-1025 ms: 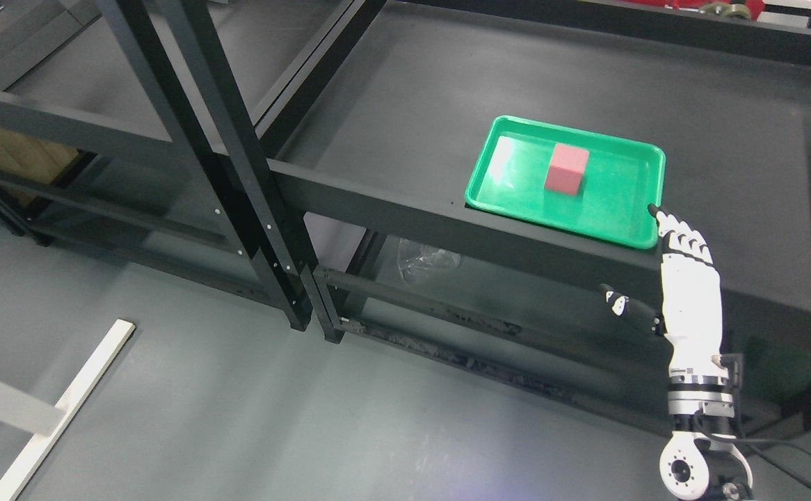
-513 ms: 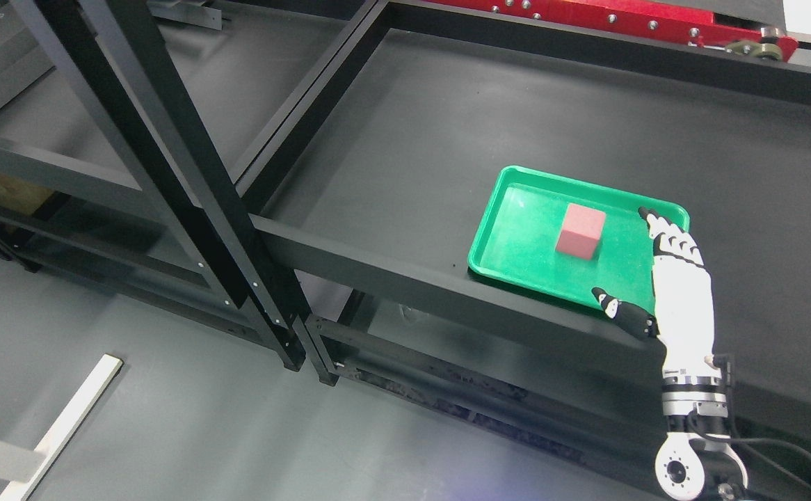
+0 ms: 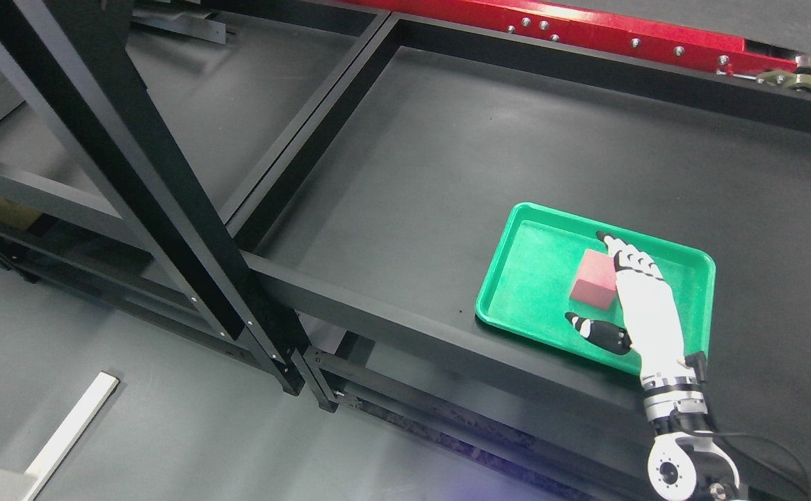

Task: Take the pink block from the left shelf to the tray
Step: 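Close the right hand fingers around the pink cube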

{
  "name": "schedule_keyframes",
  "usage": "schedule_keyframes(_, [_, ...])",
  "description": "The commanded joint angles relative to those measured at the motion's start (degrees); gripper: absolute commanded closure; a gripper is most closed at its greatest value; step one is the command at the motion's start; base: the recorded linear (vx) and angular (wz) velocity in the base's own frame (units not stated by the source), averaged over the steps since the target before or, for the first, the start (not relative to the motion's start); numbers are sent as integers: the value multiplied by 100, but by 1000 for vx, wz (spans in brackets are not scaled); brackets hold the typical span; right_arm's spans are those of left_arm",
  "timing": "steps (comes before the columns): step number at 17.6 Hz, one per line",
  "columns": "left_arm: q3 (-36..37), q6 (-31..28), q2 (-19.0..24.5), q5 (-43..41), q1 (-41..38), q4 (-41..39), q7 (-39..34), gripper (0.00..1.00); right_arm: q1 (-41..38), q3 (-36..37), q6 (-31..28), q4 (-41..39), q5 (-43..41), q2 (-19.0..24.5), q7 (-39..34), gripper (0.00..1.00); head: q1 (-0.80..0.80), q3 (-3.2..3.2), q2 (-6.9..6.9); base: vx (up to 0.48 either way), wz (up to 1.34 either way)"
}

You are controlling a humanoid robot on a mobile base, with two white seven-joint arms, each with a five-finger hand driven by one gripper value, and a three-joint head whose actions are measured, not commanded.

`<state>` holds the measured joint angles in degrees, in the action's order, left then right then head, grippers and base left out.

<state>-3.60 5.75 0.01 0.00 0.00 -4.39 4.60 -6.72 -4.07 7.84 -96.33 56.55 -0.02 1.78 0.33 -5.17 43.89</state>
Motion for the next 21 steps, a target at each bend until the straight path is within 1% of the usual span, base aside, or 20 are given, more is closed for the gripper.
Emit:
schedule_keyframes(1, [0,5,99,-9,-53,0,-3,0,30,-226,-11,281,189,-103,-143,2,0,0,0,140,18])
schedule_keyframes(5, [0,5,99,-9,-53,0,-3,0,144,-226,-28,447,269,-138,-151,2,0,0,0,112,14])
schedule_keyframes(9, [0,5,99,-9,-53,0,-3,0,215,-340,-230,667,778,-297,-151,2,0,0,0,101,-26])
schedule_keyframes(13, [0,5,99,-9,-53,0,-3,0,197,-340,-388,676,805,-428,-151,2,0,0,0,98,-80])
schedule_keyframes(15, [0,5,99,-9,-53,0,-3,0,197,-340,-476,685,805,-560,-151,2,0,0,0,87,-46])
schedule_keyframes(19, [0,5,99,-9,-53,0,-3,0,101,-331,-494,799,805,-613,-186,2,0,0,0,68,-8])
schedule_keyframes(21, [0,5,99,-9,-53,0,-3,0,30,-331,-494,800,805,-744,-195,2,0,0,0,36,-1])
